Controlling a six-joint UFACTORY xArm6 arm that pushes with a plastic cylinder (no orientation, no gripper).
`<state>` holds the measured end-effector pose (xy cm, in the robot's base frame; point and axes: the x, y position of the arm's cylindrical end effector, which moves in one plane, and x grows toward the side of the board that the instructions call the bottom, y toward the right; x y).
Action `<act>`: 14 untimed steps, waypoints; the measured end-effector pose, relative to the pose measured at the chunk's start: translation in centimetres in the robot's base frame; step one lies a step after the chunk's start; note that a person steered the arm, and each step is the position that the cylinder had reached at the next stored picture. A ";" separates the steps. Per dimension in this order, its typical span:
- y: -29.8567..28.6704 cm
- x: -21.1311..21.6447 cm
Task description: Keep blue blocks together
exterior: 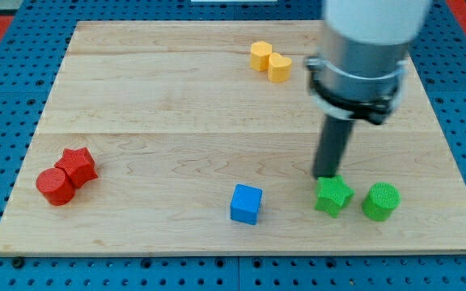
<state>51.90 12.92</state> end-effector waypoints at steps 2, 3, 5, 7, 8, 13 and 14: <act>5.6 -4.1; 10.7 -8.9; 1.4 -12.5; -3.1 -6.4; -5.4 -0.9; -13.2 2.8; -18.7 0.5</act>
<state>52.41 -5.80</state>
